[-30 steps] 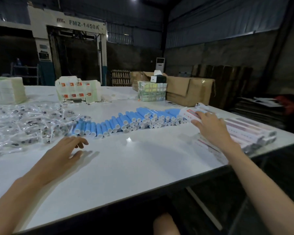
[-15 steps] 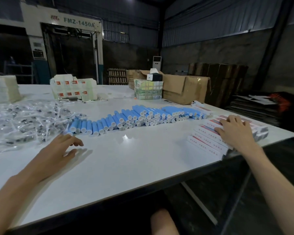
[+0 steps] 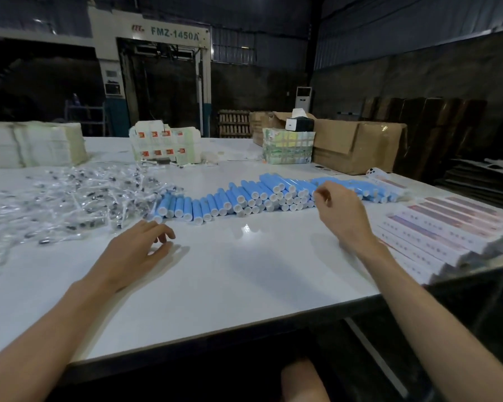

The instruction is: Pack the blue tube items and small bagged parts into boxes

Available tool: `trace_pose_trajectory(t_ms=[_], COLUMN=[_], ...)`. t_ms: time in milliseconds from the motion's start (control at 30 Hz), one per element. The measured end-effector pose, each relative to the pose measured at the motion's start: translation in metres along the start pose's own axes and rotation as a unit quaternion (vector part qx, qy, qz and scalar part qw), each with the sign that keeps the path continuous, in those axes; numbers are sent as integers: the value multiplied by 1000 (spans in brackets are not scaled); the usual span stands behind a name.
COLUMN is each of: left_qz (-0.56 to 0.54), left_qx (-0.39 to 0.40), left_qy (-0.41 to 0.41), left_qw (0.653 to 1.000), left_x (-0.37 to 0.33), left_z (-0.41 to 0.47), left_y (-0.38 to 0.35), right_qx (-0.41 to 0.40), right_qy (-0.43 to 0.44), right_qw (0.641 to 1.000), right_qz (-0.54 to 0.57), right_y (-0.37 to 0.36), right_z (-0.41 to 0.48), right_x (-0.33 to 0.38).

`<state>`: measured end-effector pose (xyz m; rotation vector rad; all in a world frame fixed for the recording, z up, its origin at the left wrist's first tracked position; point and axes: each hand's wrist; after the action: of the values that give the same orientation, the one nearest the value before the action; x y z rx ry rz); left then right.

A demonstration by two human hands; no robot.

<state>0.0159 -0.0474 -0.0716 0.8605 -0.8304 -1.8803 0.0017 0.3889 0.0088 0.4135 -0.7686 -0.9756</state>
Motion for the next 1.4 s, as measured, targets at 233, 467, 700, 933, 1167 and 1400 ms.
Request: trace_pose_trajectory(t_ms=[233, 467, 700, 933, 1167, 1400], left_qz=[56, 130, 158, 371, 384, 344], left_qx=[-9, 2, 63, -81, -39, -74], left_qy=[59, 124, 230, 416, 564, 521], left_qw=[997, 984, 958, 826, 730, 778], left_x=[-16, -7, 9, 60, 117, 114], left_z=[-2, -1, 4, -24, -74, -72], left_y=[9, 7, 31, 109, 154, 155], right_qx=[150, 246, 269, 275, 283, 287], right_qy=[-6, -67, -72, -70, -57, -64], right_qw=[926, 862, 827, 805, 801, 801], right_qz=[347, 437, 488, 521, 524, 522], right_y=[-127, -222, -234, -238, -235, -234], right_z=[21, -5, -3, -1, -2, -3], right_x=[129, 164, 149, 150, 149, 149])
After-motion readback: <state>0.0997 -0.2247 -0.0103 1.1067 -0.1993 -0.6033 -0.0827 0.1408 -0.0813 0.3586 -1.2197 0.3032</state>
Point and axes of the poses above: each hand's wrist, its own z-axis towards the middle knuckle, its own y-axis out of the back of the hand, x = y × z, and after that the axes turned 4 degrees about y, right-handed
